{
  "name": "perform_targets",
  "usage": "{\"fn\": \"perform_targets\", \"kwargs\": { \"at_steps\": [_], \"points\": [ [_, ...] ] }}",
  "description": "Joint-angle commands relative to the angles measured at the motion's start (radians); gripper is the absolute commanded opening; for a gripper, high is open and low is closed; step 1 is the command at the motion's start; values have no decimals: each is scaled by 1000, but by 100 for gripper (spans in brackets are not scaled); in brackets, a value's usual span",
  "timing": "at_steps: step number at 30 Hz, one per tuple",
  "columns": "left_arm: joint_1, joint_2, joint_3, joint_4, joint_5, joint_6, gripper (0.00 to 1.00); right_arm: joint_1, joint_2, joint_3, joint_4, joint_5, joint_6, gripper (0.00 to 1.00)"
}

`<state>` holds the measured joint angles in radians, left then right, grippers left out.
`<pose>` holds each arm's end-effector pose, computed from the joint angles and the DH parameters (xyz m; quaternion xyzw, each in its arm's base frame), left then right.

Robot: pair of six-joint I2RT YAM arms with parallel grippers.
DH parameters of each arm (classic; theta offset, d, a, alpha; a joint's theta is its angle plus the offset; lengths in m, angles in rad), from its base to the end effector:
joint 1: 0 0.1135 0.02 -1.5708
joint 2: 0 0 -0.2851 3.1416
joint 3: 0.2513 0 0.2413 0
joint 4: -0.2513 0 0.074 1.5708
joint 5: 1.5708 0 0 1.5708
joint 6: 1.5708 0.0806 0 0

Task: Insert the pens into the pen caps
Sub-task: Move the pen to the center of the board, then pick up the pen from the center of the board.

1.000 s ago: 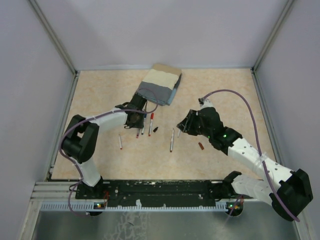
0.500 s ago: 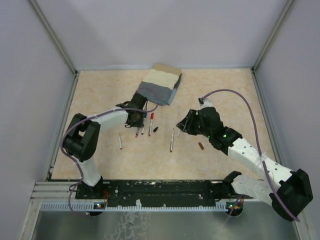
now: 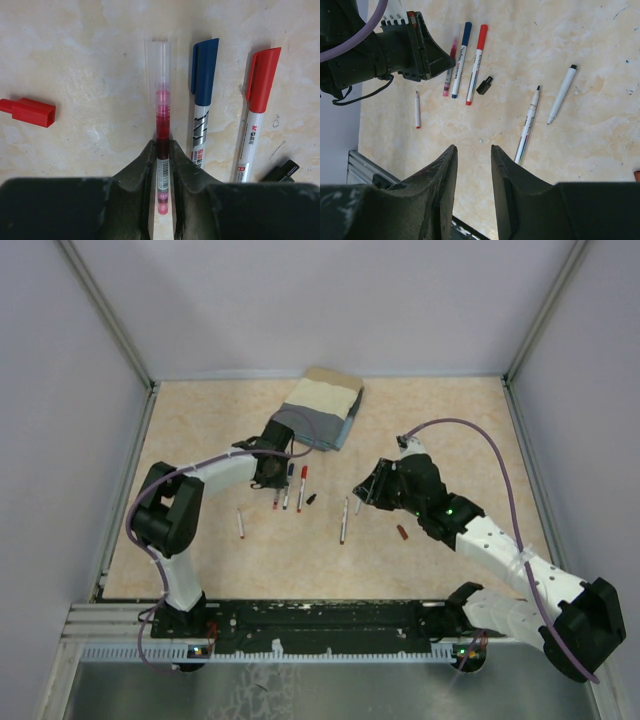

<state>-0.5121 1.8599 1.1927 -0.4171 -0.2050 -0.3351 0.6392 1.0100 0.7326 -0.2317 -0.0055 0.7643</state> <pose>0.3511 -0.1785 0.1541 0.0608 0.9639 -0.0080 0.2592 0.1960 0.1463 0.2733 0.0525 0.8608 0.3286 0.3851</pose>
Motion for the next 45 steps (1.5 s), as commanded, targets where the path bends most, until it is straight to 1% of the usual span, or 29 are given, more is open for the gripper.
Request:
{"fn": "perform_targets", "kwargs": {
  "at_steps": [1,4,9,16,18,22,23,25,29,33,36,39,43,45],
  "points": [
    [9,-8,14,-21,4,15,23,0,-2,-2,30,0,6,33],
    [9,-46,15,-21,3,24,30,0,-1,-2,31,0,4,33],
    [10,-117,19,-28,10,47,37,0,1,-4,32,0,3,33],
    [10,-216,-27,-33,48,52,38,1,6,-10,10,28,-6,33],
    [10,-254,-58,-6,105,74,39,1,28,-1,-16,53,-11,33],
    [2,-321,-106,41,281,104,40,0,131,49,-105,62,-59,33],
    [-9,-334,-118,55,310,96,39,1,153,61,-124,67,-64,31],
    [-49,-353,-134,85,321,70,39,1,178,72,-150,99,-53,30],
    [-178,-327,-111,104,284,6,40,0,184,65,-164,166,-26,30],
    [-286,-256,-65,98,262,-58,45,0,173,69,-248,305,33,31],
    [-355,-203,-30,69,206,-89,48,-9,136,57,-293,381,61,31],
    [-395,-147,3,35,159,-119,50,-27,77,26,-284,385,72,31],
    [-426,-88,31,27,145,-134,51,-56,19,-12,-266,370,89,32],
    [-444,-51,58,3,128,-139,51,-70,5,-20,-280,390,109,31]
  ]
}}
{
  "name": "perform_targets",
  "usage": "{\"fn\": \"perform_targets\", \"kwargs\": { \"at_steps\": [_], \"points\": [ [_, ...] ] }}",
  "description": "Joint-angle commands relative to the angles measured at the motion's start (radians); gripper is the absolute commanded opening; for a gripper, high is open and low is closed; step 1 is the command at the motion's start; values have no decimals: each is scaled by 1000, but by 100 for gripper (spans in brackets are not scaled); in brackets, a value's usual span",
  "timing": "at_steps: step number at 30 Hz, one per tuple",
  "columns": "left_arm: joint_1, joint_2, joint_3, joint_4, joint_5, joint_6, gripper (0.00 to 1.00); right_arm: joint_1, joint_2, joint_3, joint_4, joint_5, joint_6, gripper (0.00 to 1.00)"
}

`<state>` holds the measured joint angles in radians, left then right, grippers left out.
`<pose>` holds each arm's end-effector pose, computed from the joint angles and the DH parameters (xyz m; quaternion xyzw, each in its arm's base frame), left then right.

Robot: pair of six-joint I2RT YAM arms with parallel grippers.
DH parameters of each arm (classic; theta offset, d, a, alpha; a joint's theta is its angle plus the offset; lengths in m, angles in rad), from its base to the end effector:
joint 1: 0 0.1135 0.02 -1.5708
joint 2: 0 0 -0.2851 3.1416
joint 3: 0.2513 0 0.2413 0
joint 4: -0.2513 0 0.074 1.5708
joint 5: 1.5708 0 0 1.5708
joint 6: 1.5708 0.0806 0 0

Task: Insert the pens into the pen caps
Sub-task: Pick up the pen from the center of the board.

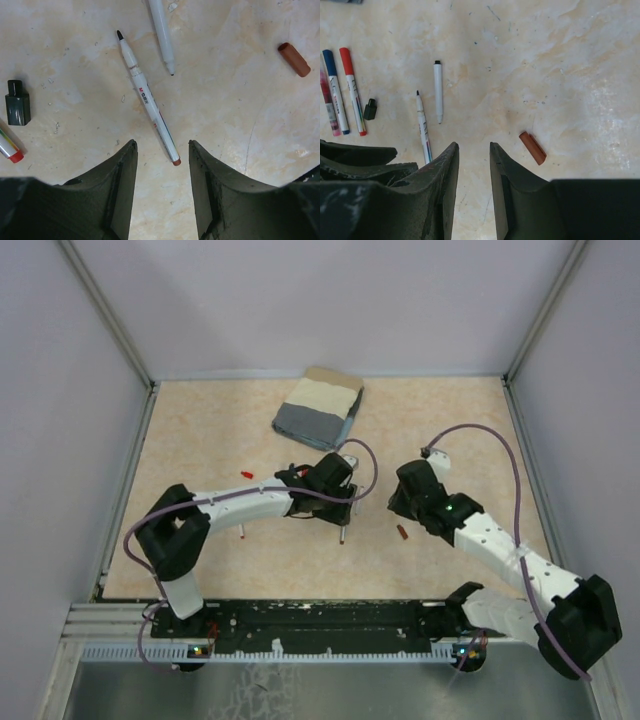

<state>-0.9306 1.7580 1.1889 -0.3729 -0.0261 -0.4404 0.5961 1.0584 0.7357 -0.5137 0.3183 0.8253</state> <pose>0.2366 -0.3141 0.1932 0.2268 0.9235 -0.1862 0.2472 0.1977 0.1036 0.2330 0.1619 0.9090 0.1191 0.3651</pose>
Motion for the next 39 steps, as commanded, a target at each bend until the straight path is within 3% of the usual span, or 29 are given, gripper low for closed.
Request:
{"fn": "perform_targets", "kwargs": {
  "at_steps": [1,9,17,26,31,34,39],
  "points": [
    [-34,67,75,-56,-63,-38,51,-32,-52,-27,-5,76,58,32],
    [-63,123,93,-97,-113,-64,49,-56,-119,-77,0,92,102,32],
    [-88,192,108,-108,-109,-50,35,-68,-142,-105,13,90,127,32],
    [-90,205,98,-148,-216,-22,7,-72,-146,-122,62,27,120,31],
    [-79,112,39,-69,-217,11,3,-75,-138,-175,300,-285,22,32],
    [-74,51,3,-14,-199,23,3,-74,-129,-255,469,-398,108,32],
    [-75,-28,-30,37,-166,14,3,-74,-65,-342,697,-453,249,35]
  ]
}}
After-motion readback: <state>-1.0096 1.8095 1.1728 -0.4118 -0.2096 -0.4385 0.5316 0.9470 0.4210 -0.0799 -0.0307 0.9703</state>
